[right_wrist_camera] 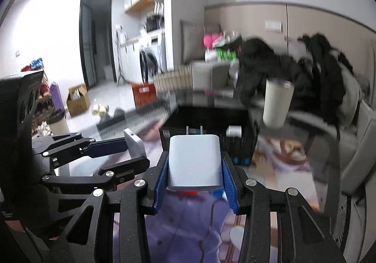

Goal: Organize rigid objects
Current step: 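Lift the power bank and charger and carry them over the black box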

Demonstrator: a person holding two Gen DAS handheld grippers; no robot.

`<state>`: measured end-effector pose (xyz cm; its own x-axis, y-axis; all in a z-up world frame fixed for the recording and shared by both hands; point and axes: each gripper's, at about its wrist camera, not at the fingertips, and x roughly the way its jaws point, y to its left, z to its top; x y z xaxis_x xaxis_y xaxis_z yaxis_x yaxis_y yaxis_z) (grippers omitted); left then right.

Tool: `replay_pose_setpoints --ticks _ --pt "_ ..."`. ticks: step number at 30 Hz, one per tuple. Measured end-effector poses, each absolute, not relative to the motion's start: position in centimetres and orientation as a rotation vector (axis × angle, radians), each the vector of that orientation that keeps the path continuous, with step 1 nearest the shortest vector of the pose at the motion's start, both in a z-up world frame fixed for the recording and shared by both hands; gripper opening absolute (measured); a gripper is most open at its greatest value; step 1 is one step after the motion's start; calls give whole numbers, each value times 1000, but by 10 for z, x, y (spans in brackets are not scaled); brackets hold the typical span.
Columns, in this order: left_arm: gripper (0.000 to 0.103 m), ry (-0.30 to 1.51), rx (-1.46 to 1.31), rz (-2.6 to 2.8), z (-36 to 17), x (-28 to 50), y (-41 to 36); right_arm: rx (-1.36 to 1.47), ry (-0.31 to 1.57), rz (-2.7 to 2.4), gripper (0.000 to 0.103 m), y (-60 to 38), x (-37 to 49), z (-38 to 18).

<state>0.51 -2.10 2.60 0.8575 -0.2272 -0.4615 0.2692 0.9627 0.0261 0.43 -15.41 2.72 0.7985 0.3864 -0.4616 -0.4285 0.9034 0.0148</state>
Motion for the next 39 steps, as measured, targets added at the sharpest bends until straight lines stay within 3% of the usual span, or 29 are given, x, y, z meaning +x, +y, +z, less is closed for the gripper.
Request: replay_pose_setpoints --ticks 8,22,39 --pt "38 311 51 -215 51 -8 -3 -86 371 468 42 -157 -14 49" --pt "38 294 38 -212 61 3 2 -49 334 452 42 -160 -6 65" --pt "38 250 1 -174 85 80 2 -10 278 355 42 -156 63 89"
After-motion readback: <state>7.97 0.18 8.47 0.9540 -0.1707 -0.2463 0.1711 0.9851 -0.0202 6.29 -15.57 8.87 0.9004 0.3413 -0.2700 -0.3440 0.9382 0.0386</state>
